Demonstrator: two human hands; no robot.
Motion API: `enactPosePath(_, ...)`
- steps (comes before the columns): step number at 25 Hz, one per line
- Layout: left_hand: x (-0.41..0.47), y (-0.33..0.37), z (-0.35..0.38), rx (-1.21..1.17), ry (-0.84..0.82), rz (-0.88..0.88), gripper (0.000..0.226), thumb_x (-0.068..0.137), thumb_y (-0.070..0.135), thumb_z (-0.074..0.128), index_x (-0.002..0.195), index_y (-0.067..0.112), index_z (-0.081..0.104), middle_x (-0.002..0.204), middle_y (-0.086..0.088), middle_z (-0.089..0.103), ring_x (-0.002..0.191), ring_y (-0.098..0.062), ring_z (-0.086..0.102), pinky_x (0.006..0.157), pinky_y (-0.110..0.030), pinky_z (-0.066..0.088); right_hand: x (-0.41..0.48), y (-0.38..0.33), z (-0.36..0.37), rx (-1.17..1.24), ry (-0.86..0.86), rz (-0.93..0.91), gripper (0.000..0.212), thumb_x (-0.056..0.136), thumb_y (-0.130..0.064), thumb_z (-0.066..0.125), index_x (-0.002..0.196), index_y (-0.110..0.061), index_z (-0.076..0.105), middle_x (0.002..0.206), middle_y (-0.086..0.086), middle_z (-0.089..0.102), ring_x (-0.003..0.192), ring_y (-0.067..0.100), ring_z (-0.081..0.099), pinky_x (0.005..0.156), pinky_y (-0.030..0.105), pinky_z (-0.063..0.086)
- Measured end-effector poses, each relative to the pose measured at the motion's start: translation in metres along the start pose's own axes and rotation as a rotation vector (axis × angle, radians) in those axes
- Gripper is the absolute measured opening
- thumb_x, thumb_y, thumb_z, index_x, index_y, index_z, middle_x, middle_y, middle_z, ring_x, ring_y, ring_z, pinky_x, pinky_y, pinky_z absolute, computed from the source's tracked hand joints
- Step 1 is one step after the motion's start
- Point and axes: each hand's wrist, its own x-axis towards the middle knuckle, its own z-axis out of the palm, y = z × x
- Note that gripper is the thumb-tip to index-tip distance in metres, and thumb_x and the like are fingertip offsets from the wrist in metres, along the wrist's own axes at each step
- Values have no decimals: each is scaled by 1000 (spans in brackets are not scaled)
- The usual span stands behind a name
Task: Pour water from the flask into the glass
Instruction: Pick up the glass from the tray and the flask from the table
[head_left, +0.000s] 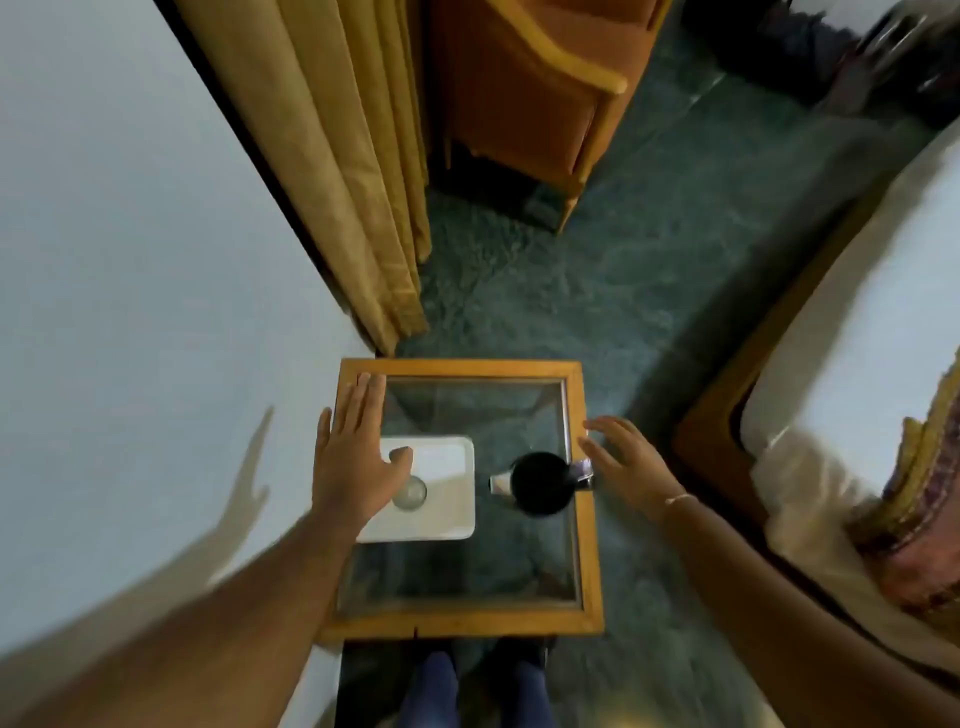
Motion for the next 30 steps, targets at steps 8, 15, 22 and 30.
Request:
enactPosePath(8, -53, -87, 164, -201, -321, -389, 116, 84, 25, 94, 168, 36, 14, 166, -8, 44, 151, -37, 47, 117, -66, 48, 44, 99, 79, 367, -124, 120, 31, 109, -46, 43, 94, -31, 65, 88, -24, 70, 86, -5, 66, 80, 11, 50)
enactPosePath(15, -55, -109, 248, -407, -300, -583, 118, 79, 33, 99, 166, 41, 20, 170, 0, 42, 153, -28, 45, 116, -53, 50, 59, 132, 91, 402, -210, 31, 66, 97, -73, 36, 110, -19, 71, 110, -13, 78, 109, 9, 69, 102, 31, 51)
enactPosePath(22, -43, -111, 282, -478, -210, -599, 110, 80, 43, 96, 163, 39, 23, 164, 1, 47, 136, -17, 52, 110, -54, 55, 64, 143, 101, 528, -156, 77, 35, 105, -27, 41, 75, -23, 58, 63, -26, 69, 63, -9, 61, 73, 15, 47)
enactPosePath(30, -36, -115, 293, -563, -160, -552, 103, 84, 41, 94, 164, 29, 31, 163, -3, 48, 147, -26, 49, 117, -50, 51, 58, 151, 111, 756, -177, -47, 63, 109, -55, 25, 90, -36, 83, 85, -17, 79, 90, 16, 70, 87, 32, 51)
